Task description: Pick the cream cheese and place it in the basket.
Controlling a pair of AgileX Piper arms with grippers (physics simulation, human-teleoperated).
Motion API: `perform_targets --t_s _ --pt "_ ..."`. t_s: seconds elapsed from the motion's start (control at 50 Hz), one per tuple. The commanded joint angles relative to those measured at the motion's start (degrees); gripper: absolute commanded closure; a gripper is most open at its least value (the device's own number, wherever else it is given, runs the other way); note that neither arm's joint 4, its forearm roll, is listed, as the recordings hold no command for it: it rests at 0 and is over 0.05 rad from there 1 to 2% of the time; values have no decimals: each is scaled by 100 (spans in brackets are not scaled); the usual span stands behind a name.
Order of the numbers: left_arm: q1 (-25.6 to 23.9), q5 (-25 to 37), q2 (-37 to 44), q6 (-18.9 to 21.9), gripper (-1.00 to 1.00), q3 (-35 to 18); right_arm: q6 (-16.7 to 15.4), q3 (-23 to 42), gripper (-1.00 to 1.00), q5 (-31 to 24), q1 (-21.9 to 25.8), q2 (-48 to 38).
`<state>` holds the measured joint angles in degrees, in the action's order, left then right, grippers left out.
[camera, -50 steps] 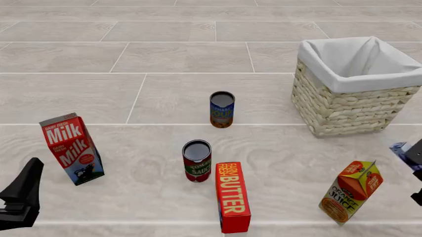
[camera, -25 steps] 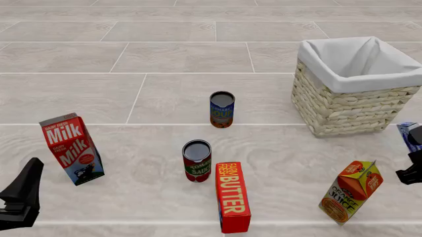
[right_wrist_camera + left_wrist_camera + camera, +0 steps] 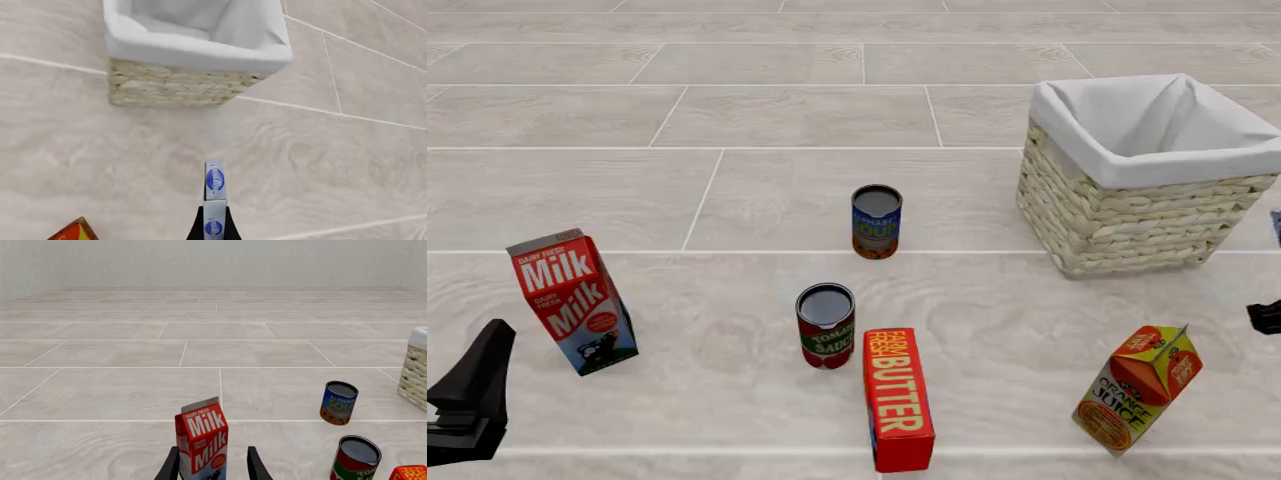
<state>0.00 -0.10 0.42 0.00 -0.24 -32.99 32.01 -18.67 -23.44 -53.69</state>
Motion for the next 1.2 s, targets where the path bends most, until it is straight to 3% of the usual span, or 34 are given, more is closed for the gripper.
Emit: perform_targets --t_s 0.02,0.14,0.24,0.36,0.42,0.54,0.76,0.82,0.84,0.9,0.92,1.04,1.2 --pt "0 0 0 0 -100 0 667 445 100 -80 -35 115" --pt "0 0 0 0 -100 0 725 668 100 -50 -155 140" --pt "0 0 0 0 -100 0 579 712 100 33 -256 65" --pt "0 0 0 0 -100 0 869 837 100 -85 -149 173" --pt "0 0 0 0 -100 0 868 854 100 -111 -114 196" --pt "0 0 0 0 -100 0 1521 1228 100 -408 182 444" --pt "0 0 0 0 -100 0 2030 1902 100 -972 930 621" --pt "0 0 0 0 -100 0 2024 2052 100 -942 978 537" --pt "0 0 0 0 -100 0 2267 2200 100 -998 1131 562" --pt "0 0 0 0 -100 0 2374 2365 100 -1008 1207 502" --pt "0 0 0 0 -100 0 2589 2483 100 -1017 1240 387" --pt "0 0 0 0 -100 0 2862 2674 100 -857 1350 -146" --pt "0 0 0 0 -100 0 2932 2980 100 -609 1335 -930"
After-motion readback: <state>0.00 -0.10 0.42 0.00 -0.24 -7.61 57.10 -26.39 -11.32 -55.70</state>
